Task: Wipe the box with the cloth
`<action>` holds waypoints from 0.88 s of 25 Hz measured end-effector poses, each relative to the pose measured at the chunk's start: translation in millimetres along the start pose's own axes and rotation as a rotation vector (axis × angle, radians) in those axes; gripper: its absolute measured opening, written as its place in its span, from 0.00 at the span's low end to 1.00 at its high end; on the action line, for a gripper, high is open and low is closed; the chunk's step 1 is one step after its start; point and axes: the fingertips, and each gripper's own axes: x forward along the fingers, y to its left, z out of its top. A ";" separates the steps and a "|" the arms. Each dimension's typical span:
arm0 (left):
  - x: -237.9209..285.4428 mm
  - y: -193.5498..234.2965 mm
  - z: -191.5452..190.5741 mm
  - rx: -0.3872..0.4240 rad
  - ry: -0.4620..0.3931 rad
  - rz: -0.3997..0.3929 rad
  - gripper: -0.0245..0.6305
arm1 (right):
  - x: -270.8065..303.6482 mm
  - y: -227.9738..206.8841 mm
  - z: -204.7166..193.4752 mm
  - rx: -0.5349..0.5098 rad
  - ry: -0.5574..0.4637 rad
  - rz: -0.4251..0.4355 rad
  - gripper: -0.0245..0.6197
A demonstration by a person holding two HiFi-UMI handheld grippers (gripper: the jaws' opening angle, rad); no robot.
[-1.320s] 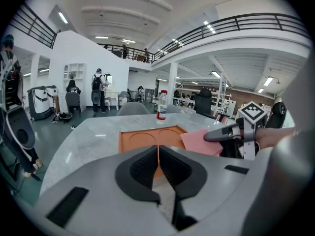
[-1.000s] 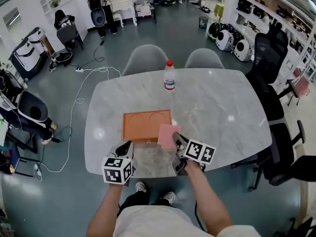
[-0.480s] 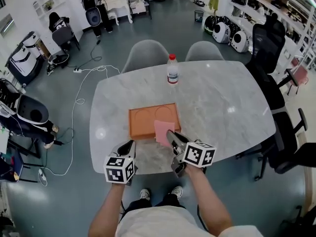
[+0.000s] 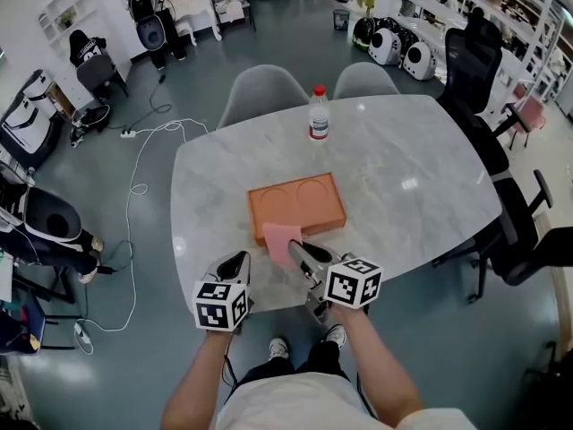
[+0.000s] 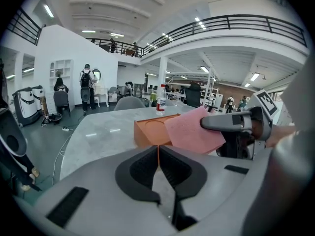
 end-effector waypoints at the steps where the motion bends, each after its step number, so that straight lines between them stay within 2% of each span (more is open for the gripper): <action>1: -0.9 2.9 -1.7 0.005 0.004 -0.006 0.06 | 3.5 2.8 -3.7 -0.012 -0.008 0.001 0.06; 6: -4.9 15.4 -10.9 0.044 0.033 -0.043 0.06 | 22.8 13.2 -25.0 -0.106 -0.035 -0.018 0.06; 10: -8.2 17.4 -15.8 0.089 0.053 -0.075 0.06 | 32.5 10.5 -34.9 -0.159 -0.086 -0.066 0.06; 15: -9.2 19.5 -18.7 0.122 0.061 -0.092 0.06 | 36.4 -5.8 -41.8 -0.159 -0.151 -0.140 0.06; 22: -5.1 15.7 -16.1 0.109 0.049 -0.120 0.06 | 31.7 -28.0 -49.5 -0.155 -0.202 -0.242 0.06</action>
